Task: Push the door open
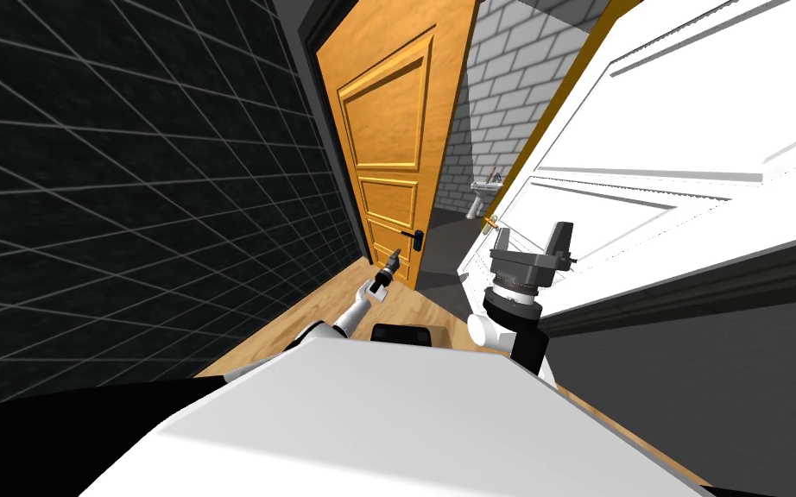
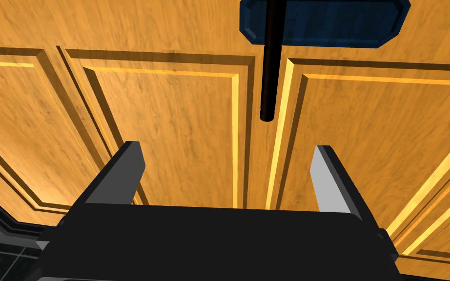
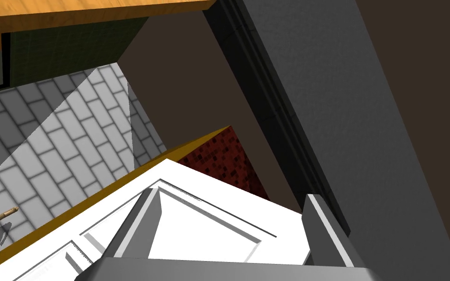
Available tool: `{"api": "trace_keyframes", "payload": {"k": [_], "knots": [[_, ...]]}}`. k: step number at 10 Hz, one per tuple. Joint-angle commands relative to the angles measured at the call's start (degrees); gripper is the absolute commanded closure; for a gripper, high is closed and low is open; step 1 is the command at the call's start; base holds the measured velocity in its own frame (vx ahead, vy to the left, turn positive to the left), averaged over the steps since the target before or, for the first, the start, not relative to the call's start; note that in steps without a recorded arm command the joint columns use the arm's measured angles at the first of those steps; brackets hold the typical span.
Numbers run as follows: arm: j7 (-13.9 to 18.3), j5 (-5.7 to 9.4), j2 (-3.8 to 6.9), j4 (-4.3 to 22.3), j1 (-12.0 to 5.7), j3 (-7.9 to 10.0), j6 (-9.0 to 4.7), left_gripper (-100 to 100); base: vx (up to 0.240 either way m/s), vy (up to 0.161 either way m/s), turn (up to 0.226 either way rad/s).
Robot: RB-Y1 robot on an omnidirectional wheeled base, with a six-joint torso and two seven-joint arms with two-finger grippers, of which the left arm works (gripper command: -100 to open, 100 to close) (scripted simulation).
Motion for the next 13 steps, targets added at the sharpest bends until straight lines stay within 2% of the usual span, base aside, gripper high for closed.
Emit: {"api": "trace_keyframes", "payload": {"k": [1,4,5,9,10,11,13], "knots": [[0.1,-0.13,-0.53,1.8,-1.14,-0.41,0.12,-100,0.118,0.07,-0.034],[0.4,-0.32,-1.68,6.0,-3.93,-1.21,0.21,-100,0.14,0.079,-0.035],[0.4,-0.32,-1.68,6.0,-3.93,-1.21,0.21,-100,0.098,0.04,-0.008],[0.9,-0.58,-3.66,11.6,-7.66,-2.26,0.32,-100,0.139,0.068,-0.033],[0.6,-0.43,-3.59,12.4,-7.91,-1.75,-0.59,-100,0.078,0.033,-0.009],[0.5,-0.36,-1.74,12.7,-8.09,-1.53,-0.63,-100,0.134,-0.062,-0.032],[0.3,-0.28,-0.71,12.9,-8.13,-1.27,-0.68,-100,0.198,-0.088,-0.023]]}}
